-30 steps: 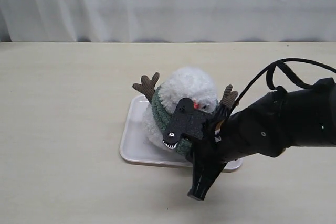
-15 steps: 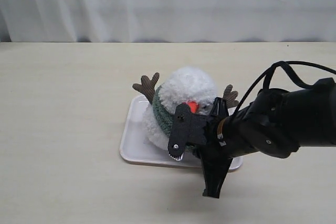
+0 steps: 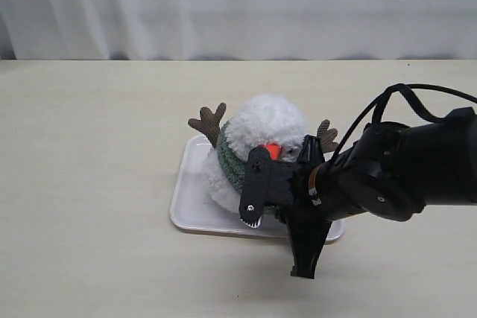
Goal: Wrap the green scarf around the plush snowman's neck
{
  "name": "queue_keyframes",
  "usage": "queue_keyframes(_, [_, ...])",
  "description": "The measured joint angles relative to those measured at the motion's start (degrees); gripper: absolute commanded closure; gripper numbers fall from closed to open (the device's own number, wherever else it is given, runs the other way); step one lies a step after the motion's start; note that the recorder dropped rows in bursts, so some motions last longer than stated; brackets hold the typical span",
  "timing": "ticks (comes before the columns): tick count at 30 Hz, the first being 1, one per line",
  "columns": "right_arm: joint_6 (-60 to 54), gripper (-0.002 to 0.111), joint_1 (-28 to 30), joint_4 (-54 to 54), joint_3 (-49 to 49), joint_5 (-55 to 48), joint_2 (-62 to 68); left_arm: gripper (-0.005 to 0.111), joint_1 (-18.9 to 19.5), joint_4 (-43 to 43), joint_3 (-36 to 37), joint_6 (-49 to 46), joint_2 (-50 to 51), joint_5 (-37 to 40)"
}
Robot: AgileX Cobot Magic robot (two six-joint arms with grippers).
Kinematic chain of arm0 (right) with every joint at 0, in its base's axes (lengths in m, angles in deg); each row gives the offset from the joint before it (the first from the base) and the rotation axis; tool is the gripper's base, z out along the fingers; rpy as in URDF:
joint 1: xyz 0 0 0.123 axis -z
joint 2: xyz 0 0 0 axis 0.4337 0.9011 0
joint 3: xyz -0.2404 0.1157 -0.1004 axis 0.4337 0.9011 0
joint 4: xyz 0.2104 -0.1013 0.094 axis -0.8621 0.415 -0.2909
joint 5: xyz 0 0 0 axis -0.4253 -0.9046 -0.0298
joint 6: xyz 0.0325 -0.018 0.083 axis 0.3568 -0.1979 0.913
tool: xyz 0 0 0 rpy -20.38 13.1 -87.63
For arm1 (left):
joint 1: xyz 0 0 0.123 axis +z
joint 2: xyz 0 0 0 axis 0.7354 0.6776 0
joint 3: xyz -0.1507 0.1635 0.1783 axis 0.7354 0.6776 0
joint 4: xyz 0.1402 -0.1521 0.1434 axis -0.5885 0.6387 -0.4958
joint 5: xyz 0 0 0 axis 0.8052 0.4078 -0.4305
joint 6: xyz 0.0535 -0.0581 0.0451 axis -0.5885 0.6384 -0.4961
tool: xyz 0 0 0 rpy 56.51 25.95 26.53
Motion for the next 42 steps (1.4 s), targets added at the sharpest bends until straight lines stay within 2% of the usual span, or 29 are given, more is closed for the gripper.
queue_keyframes(4, [0.0, 0.067, 0.0, -0.78, 0.0, -1.04, 0.0, 0.107, 0.0, 0.0, 0.0, 0.0, 0.0, 0.0])
queue_keyframes(5, [0.0, 0.058, 0.0, -1.07, 0.0, -1.71, -0.2, 0.107, 0.0, 0.0, 0.0, 0.0, 0.0, 0.0])
queue_keyframes(7, [0.45, 0.052, 0.0, -2.39, 0.0, -3.64, -1.94, 0.107, 0.0, 0.0, 0.0, 0.0, 0.0, 0.0])
queue_keyframes(11, [3.39, 0.053, 0.0, -6.05, 0.0, -8.41, -7.88, 0.107, 0.0, 0.0, 0.0, 0.0, 0.0, 0.0])
queue_keyframes(19, [4.03, 0.053, 0.0, -26.31, 0.0, -15.73, -26.43, 0.107, 0.0, 0.0, 0.0, 0.0, 0.0, 0.0])
queue_keyframes(27, [4.11, 0.084, 0.0, -32.2, 0.0, -21.57, -44.03, 0.107, 0.0, 0.0, 0.0, 0.0, 0.0, 0.0])
queue_keyframes(34, [5.42, 0.103, 0.0, -33.24, 0.0, -25.75, -54.54, 0.107, 0.0, 0.0, 0.0, 0.0, 0.0, 0.0])
queue_keyframes(42, [7.49, 0.104, 0.0, -33.36, 0.0, -33.14, -64.91, 0.107, 0.0, 0.0, 0.0, 0.0, 0.0, 0.0])
